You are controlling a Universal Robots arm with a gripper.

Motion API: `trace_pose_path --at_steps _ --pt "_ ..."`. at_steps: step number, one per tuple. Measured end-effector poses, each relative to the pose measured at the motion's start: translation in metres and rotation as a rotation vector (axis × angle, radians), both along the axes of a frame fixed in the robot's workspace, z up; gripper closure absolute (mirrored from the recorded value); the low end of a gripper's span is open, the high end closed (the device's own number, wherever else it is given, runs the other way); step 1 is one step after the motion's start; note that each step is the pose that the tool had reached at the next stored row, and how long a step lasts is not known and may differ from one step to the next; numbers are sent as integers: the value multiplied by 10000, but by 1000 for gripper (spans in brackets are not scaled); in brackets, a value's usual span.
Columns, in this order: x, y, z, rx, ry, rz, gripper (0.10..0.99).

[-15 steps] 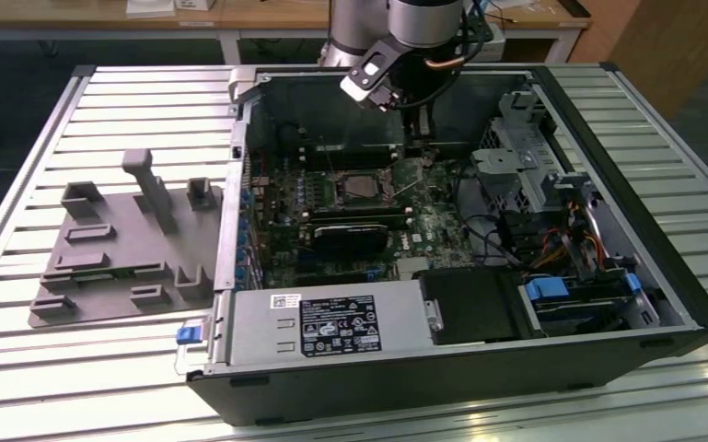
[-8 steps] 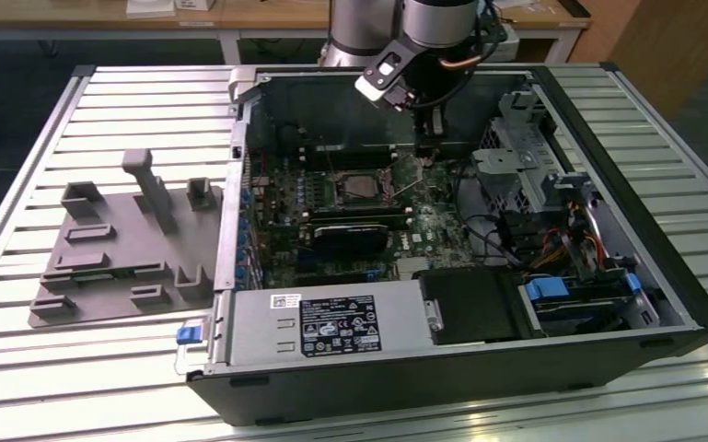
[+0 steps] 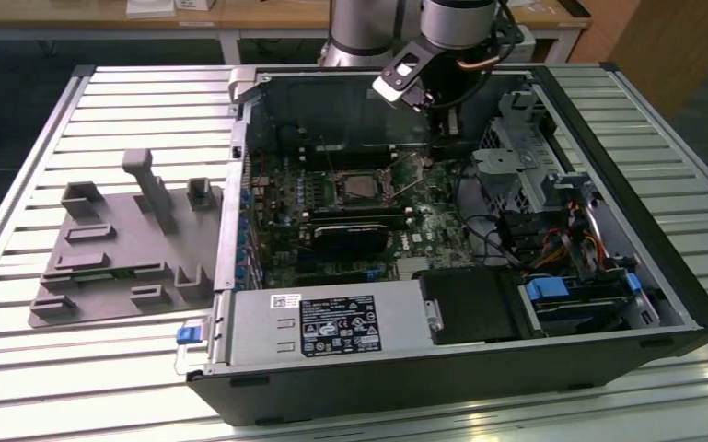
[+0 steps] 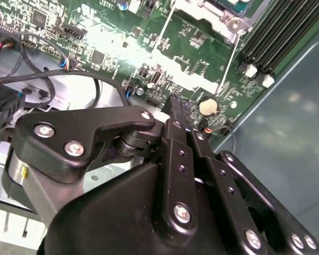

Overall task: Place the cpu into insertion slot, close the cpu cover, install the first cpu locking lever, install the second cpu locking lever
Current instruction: 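Close the cpu cover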

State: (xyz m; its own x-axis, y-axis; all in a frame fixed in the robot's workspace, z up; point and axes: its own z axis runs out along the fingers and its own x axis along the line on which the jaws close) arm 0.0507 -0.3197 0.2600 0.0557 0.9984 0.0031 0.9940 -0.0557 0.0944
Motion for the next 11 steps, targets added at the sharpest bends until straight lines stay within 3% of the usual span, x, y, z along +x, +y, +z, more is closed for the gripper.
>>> trace_pose_path --at_steps 11 --pt "53 0 -171 -1 50 0 984"
